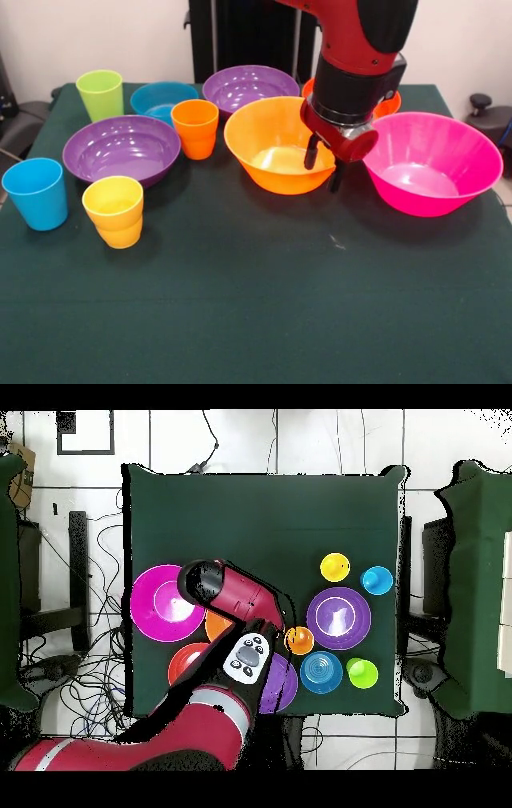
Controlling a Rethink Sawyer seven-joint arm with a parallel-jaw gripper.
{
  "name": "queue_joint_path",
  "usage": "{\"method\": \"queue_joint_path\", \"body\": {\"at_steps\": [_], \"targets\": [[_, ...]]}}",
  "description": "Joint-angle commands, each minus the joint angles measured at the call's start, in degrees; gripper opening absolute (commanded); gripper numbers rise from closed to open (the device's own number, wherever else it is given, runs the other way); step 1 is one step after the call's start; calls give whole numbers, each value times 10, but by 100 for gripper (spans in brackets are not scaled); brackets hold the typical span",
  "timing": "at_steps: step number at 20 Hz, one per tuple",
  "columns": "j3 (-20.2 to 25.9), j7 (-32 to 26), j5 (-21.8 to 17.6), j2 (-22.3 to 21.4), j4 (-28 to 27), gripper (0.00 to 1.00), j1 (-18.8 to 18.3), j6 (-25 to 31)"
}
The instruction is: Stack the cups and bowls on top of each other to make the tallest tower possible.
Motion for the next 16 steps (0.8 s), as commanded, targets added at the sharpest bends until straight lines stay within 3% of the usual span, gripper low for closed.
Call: {"method": "queue_joint_path", "body": {"at_steps": [1, 7, 16], "targets": [[64, 119, 21, 26, 10, 100, -6, -65], [75, 116, 26, 27, 31, 100, -8, -100], [82, 111, 28, 24, 46, 100, -12, -102]]}}
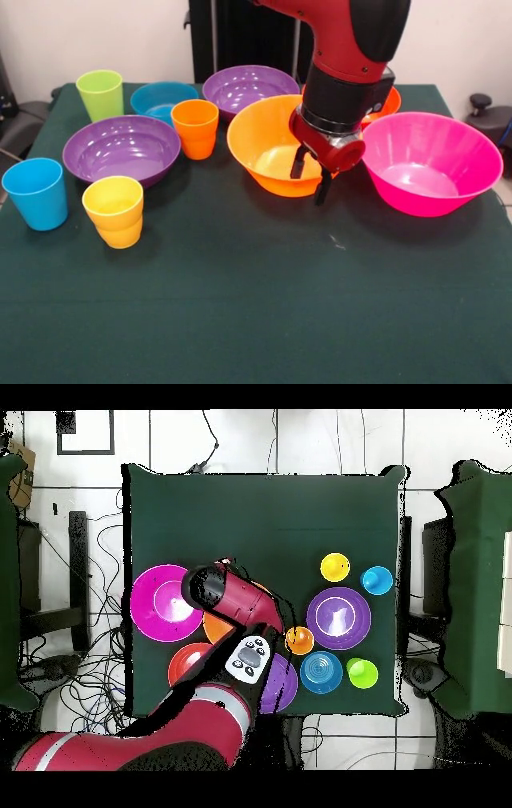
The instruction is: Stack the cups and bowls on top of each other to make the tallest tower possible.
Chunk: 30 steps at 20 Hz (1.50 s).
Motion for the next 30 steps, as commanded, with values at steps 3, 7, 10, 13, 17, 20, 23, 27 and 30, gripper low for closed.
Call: {"method": "queue_joint_path", "body": {"at_steps": [3, 7, 10, 13, 17, 20, 23, 27, 30], "targets": [[76, 111, 18, 14, 28, 100, -6, -9], [77, 112, 19, 13, 29, 100, -5, -6], [81, 110, 19, 12, 32, 0, -6, -5], [85, 106, 18, 10, 34, 0, -10, -2], [86, 102, 17, 7, 36, 0, -14, 3], [83, 97, 11, 6, 36, 0, -12, 5], [84, 95, 9, 5, 40, 0, -12, -6], [53, 99, 3, 6, 27, 0, 2, -6], [24, 98, -4, 12, 5, 0, 13, -1]]}}
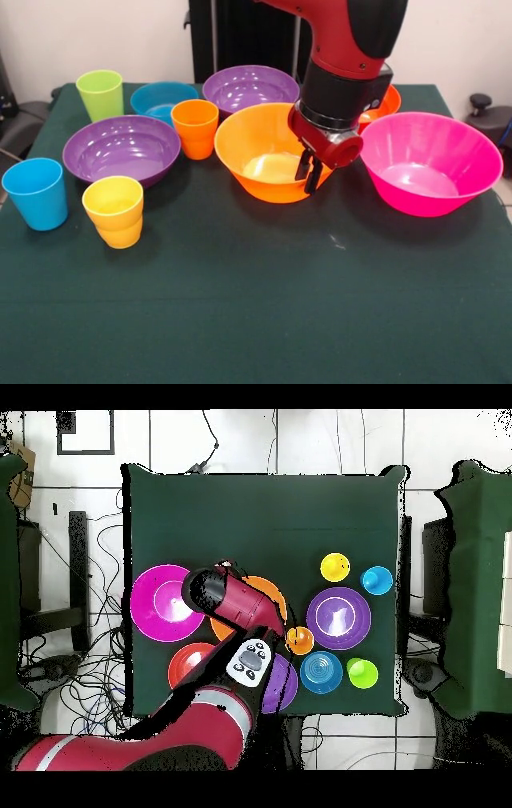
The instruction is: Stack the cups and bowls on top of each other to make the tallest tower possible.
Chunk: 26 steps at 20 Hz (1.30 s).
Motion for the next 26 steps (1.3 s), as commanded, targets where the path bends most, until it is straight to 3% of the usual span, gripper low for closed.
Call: {"method": "queue_joint_path", "body": {"at_steps": [1, 17, 26], "targets": [[19, 94, -7, 23, -18, 0, 15, 1], [-25, 84, -12, 88, -170, 0, 5, 107], [-67, 125, -4, 122, -261, 0, 12, 191]]}}
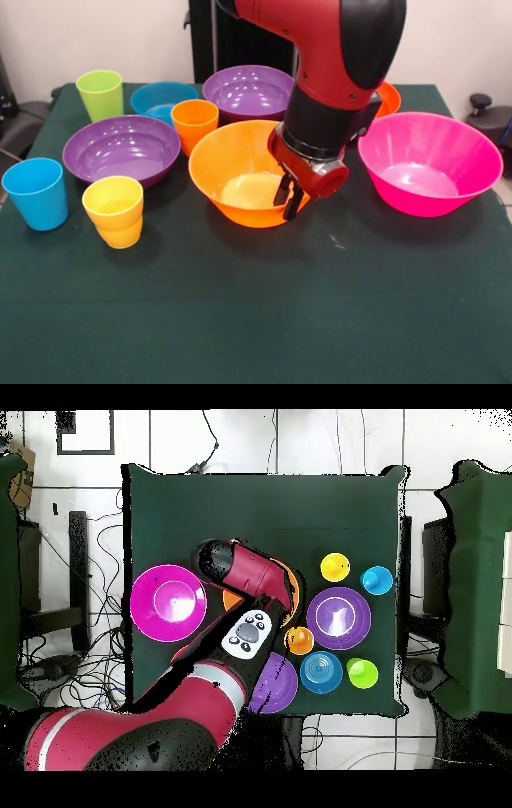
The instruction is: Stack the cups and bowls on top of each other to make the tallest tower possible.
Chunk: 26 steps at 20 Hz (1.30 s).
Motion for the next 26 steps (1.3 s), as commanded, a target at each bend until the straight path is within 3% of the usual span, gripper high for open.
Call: {"method": "queue_joint_path", "body": {"at_steps": [1, 15, 26], "targets": [[5, 134, -2, 45, -127, 0, 9, 103], [-37, 185, 13, 83, -226, 0, 13, 186], [-36, 205, 9, 113, -268, 0, 10, 175]]}}
